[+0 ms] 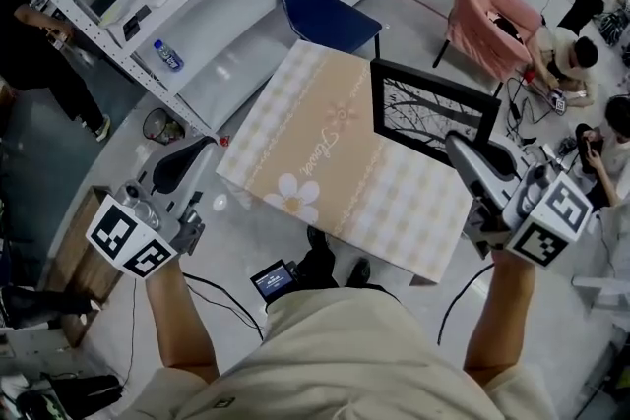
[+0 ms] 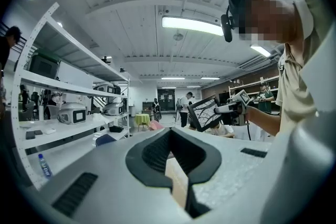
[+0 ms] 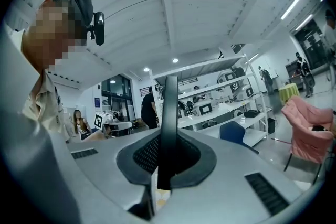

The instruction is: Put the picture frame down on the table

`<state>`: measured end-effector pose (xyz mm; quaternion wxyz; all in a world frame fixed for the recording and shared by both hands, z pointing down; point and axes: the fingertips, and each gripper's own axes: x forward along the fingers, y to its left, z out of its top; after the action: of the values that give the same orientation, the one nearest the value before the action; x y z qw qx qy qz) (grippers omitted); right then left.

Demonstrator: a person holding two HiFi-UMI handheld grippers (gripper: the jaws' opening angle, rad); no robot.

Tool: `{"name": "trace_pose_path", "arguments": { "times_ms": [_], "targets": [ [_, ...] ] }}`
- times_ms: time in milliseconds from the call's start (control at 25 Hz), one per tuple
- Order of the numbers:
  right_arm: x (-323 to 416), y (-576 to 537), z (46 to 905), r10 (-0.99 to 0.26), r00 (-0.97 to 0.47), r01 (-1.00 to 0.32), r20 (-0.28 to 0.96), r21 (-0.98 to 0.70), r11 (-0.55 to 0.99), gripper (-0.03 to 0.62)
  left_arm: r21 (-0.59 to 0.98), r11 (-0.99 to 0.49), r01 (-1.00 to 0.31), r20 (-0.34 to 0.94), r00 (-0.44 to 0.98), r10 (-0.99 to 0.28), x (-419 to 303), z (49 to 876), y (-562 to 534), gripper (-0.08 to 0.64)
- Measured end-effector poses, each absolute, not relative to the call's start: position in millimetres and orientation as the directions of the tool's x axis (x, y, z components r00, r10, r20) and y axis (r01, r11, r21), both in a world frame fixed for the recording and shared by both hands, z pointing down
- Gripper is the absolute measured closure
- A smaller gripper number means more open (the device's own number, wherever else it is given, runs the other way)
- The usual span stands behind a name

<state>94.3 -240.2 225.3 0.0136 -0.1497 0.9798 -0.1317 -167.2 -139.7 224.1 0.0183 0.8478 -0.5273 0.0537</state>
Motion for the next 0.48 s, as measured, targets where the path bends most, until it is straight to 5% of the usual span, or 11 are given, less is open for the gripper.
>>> {"name": "trace_pose_path", "arguments": {
  "times_ms": [480],
  "targets": [
    [49.8,-289.9,233.3,-0.333,-0.940,-0.340,0.072,-0.269,0.901,0.571,0.032,-0.526,-0.850,0.094,0.527,-0.845,-192.7,240.4,-209.0,0.554]
  ]
}}
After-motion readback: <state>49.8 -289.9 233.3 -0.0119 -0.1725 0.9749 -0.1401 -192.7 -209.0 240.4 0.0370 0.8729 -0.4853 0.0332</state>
